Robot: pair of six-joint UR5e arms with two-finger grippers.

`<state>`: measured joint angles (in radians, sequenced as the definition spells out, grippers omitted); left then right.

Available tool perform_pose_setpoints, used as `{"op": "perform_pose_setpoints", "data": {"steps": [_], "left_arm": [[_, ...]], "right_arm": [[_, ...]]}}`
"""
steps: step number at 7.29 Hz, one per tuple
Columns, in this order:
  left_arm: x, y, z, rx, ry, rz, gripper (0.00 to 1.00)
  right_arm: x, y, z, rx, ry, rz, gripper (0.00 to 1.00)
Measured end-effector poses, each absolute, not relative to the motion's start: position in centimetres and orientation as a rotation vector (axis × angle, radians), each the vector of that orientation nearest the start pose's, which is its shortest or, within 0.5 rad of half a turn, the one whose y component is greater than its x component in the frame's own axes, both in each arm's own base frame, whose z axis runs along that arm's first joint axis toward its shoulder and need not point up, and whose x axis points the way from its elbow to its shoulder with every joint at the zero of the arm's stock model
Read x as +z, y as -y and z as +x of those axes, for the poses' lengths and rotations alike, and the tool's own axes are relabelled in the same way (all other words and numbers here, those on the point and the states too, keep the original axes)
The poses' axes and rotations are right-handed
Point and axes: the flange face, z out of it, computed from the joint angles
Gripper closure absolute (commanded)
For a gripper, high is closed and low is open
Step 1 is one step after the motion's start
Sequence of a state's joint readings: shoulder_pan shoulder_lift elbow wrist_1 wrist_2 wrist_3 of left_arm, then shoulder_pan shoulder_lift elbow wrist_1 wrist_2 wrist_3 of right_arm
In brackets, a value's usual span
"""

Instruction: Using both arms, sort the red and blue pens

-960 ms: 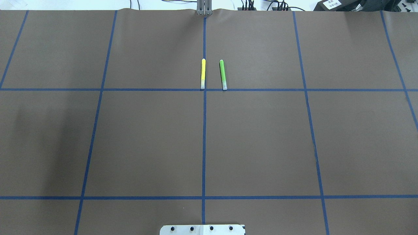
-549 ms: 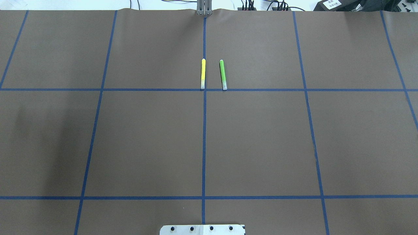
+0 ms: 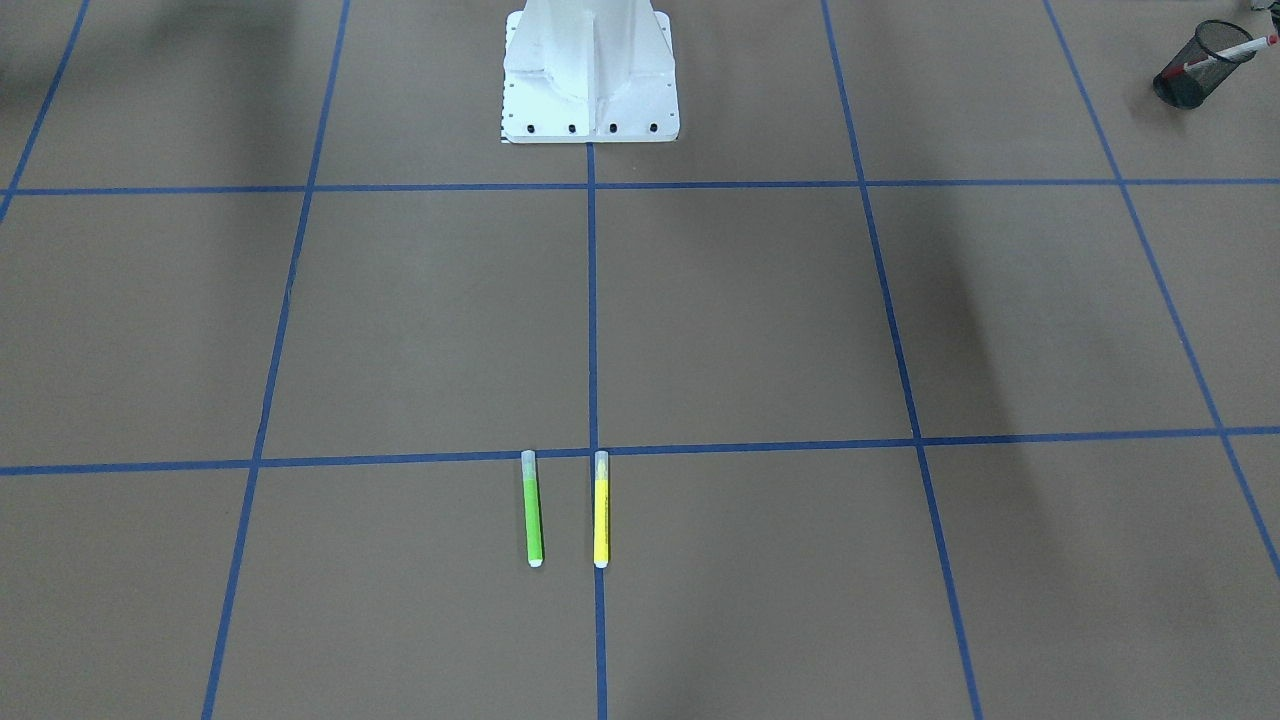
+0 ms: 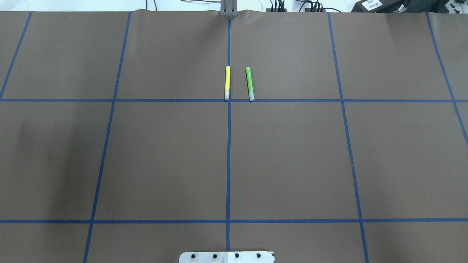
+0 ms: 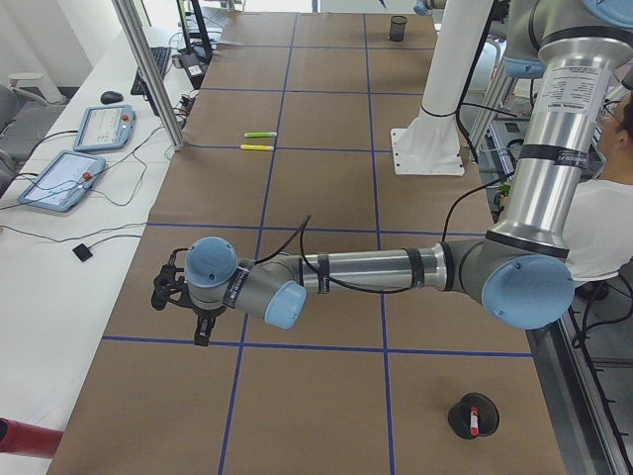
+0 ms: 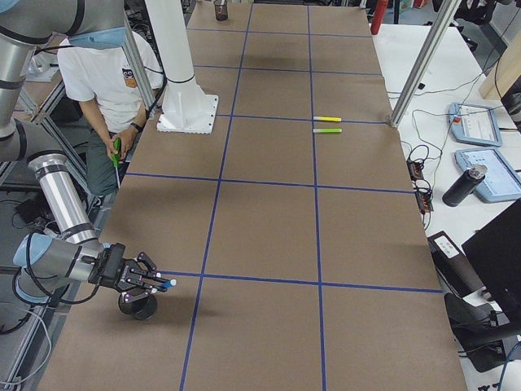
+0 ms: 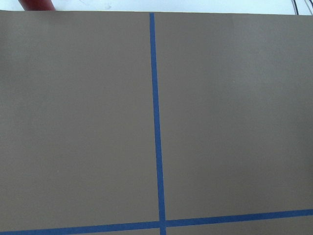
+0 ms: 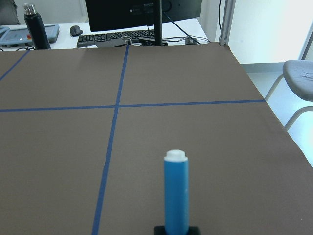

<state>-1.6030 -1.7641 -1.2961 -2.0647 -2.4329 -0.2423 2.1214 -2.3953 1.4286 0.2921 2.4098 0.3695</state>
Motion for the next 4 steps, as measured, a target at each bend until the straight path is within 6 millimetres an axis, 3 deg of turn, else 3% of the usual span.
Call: {"op": "perform_pose_setpoints", "data": {"steps": [2, 4], "left_arm": [[63.1, 58.8, -7.7, -0.078, -0.884, 0.293, 0.0], [62.9, 58.8, -7.7, -0.077, -0.885, 0.297, 0.0]], "right_arm": [[74.8, -3.6, 4.3, 0.461, 0.68, 0.937, 1.0], [76.0, -4.7, 3.1, 0.462, 0.686, 0.941, 1.0]]}}
